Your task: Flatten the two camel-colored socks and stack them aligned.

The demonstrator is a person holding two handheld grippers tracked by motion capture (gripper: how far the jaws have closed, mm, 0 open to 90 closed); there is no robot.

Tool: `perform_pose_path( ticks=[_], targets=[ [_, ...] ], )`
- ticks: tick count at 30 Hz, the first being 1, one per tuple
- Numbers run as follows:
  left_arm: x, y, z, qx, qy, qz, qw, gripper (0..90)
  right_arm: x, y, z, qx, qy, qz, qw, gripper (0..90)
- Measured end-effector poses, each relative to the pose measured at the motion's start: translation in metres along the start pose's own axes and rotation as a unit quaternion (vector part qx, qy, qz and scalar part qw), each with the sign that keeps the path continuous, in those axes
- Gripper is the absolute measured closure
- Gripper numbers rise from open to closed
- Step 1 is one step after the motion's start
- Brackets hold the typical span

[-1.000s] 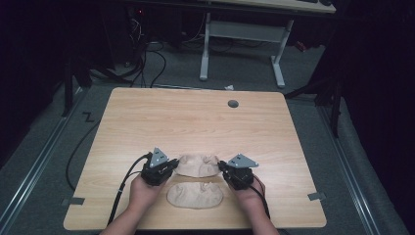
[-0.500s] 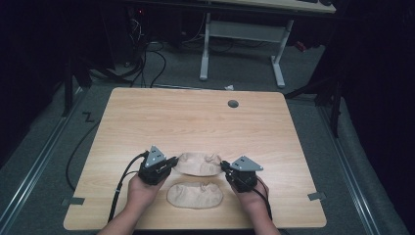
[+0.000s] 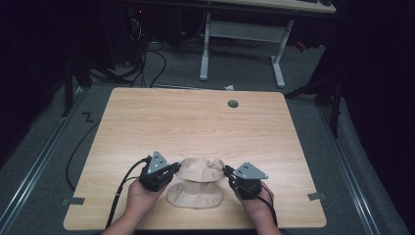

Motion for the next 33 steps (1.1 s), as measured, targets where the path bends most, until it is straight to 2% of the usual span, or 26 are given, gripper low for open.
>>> perform_pose_path(
  ticks=[9, 13, 17, 23, 26, 33],
  targets=[
    [-0.007, 0.014, -0.012, 0.018, 0.022, -0.01, 0.9995, 87.0, 0.011, 0.007, -0.006, 0.008, 0.004, 0.028, 0.9996, 84.4],
    [-0.013, 0.022, -0.019, 0.034, 0.017, -0.017, 0.9991, 86.9, 0.02, 0.01, -0.013, 0.021, 0.011, 0.037, 0.999, 84.4],
    [-0.018, 0.028, -0.022, 0.038, 0.016, -0.019, 0.999, 87.0, 0.024, 0.014, -0.016, 0.025, 0.013, 0.039, 0.9988, 84.4],
    [-0.025, 0.034, -0.032, 0.051, 0.024, -0.025, 0.9981, 86.9, 0.03, 0.022, -0.022, 0.029, 0.014, 0.045, 0.9985, 84.4],
    [-0.024, 0.035, -0.034, 0.055, 0.025, -0.021, 0.998, 86.8, 0.034, 0.021, -0.026, 0.042, 0.016, 0.053, 0.9976, 84.3],
    [-0.022, 0.038, -0.04, 0.065, 0.028, -0.026, 0.9972, 86.7, 0.039, 0.022, -0.026, 0.043, 0.022, 0.059, 0.9971, 84.3]
  ],
)
Point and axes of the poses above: each handheld gripper's, and its own axes: y roughly backward along the jaws, z roughly out of its top, x roughly to its left, the point moved 1 cm from there along -y, roughly forward along the jaws, and after that the axes turned 9 degrees about -x, right-handed, at the moved point
